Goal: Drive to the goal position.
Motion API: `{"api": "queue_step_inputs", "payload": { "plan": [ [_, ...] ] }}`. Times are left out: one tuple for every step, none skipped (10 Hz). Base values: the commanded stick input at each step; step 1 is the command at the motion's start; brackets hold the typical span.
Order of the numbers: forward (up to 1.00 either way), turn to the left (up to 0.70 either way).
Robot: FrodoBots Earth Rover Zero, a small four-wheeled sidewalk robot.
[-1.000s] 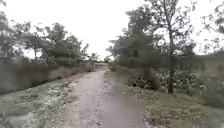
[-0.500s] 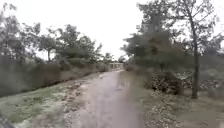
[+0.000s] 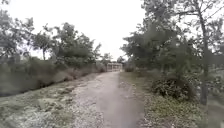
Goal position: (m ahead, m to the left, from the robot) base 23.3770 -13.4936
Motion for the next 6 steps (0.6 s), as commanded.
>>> {"api": "queue_step_inputs", "payload": {
  "plan": [
    [0.70, 0.00],
    [0.70, 0.00],
    [0.70, 0.00],
    [0.70, 0.00],
    [0.70, 0.00],
    [0.70, 0.00]
  ]
}}
